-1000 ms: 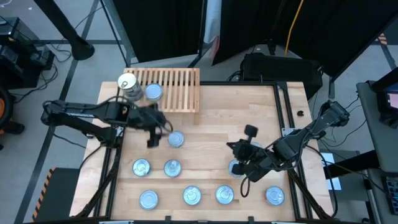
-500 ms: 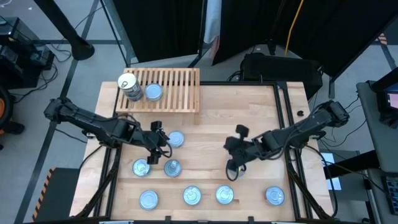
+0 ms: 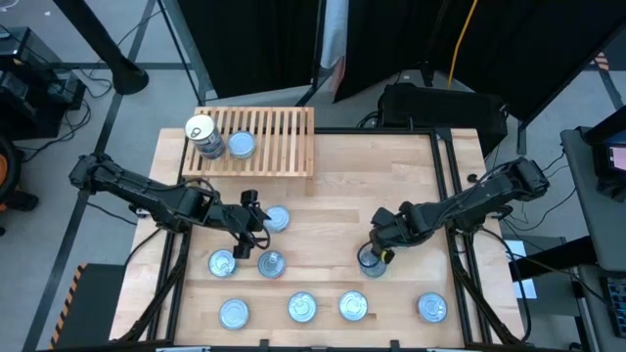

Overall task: Stack canned seafood by type on shelf
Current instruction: Stack the right green can on top of the other green can

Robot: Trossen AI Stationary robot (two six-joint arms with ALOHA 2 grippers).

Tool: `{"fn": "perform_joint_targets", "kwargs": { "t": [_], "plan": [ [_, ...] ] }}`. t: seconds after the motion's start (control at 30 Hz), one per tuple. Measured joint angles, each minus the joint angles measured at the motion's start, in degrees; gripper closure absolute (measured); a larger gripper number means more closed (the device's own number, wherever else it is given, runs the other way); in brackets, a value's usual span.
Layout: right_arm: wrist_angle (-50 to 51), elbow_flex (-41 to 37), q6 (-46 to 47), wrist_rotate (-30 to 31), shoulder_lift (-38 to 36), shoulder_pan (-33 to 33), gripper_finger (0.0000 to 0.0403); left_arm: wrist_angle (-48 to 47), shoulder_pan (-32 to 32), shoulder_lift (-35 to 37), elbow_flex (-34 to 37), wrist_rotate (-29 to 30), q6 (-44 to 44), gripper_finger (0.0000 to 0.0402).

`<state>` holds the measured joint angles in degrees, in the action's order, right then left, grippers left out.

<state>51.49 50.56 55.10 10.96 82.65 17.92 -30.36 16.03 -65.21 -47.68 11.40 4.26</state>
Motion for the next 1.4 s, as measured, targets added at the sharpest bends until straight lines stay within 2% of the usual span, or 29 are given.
{"fn": "perform_joint_targets", "kwargs": {
  "t": [0.13,0.53,1.4],
  "plan": [
    [-2.91,-3.19,-1.34,-2.55,0.0,-1.54,0.0403,-0.01,0.0,0.0,0.0,-0.02,-0.32,0.0128],
    [-3.43,-3.18,-10.15,-3.86,0.0,-6.33,0.0403,-0.06,0.0,0.0,0.0,-0.13,-0.68,0.0128],
    [-6.19,-3.27,-16.46,-5.32,4.66,-6.9,0.0403,-0.17,0.0,0.0,0.0,-0.22,-0.67,0.0128]
  ]
}}
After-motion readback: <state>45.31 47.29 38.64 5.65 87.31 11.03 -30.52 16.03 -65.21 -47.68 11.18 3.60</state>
